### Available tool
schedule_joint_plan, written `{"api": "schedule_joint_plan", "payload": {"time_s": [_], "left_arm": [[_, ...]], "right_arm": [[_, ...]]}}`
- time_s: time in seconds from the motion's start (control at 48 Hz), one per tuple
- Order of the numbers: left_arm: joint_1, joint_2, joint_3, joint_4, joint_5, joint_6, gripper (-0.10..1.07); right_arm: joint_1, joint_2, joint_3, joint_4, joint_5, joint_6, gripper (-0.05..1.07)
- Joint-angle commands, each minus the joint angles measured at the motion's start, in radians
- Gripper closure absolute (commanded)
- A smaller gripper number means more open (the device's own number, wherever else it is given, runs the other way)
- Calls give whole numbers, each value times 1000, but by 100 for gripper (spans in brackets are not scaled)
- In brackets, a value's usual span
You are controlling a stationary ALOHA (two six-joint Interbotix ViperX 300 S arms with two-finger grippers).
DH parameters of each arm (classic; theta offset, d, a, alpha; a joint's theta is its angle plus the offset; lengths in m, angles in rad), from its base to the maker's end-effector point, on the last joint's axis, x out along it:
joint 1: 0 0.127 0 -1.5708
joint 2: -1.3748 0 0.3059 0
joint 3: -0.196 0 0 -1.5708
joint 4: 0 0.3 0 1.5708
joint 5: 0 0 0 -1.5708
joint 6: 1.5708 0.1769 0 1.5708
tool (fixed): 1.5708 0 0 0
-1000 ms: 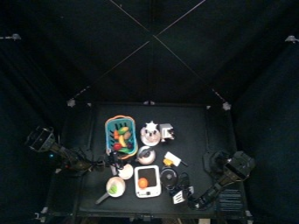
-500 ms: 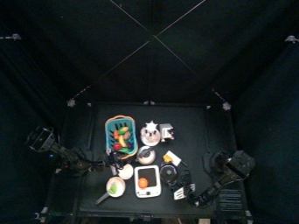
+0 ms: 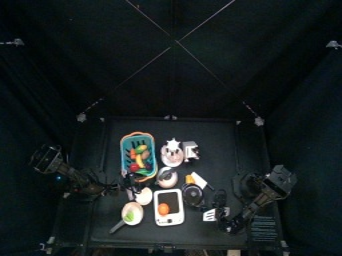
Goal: Move pot upwards
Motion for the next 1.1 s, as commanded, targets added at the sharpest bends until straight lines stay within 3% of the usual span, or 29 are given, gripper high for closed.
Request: {"api": "schedule_joint_plan", "payload": {"time_s": [0.0, 0.292, 0.375, 0.542, 0.729, 0.896, 1.083], "left_arm": [[2, -3, -11, 2, 3, -2, 13], [2, -3, -11, 2, 3, -2, 14], [2, -3, -9, 2, 3, -2, 14], [2, -3, -11, -2, 3, -2, 14], [2, -3, -9, -9, 3, -2, 14], [2, -3, -8, -8, 3, -2, 14], [2, -3, -8, -9, 3, -2, 14]], "right_arm": [[11, -58, -44, -9, 9, -15, 8], [-5, -75, -72, -207, 40, -20, 9], [-21, -75, -80, -275, 40, -20, 13], [-106, -63, -94, -387, 14, -21, 37], [-250, -40, -109, -463, -140, -28, 65], [-357, -28, -130, -446, -304, -107, 71], [-430, -29, -147, -311, -360, -284, 71]]}}
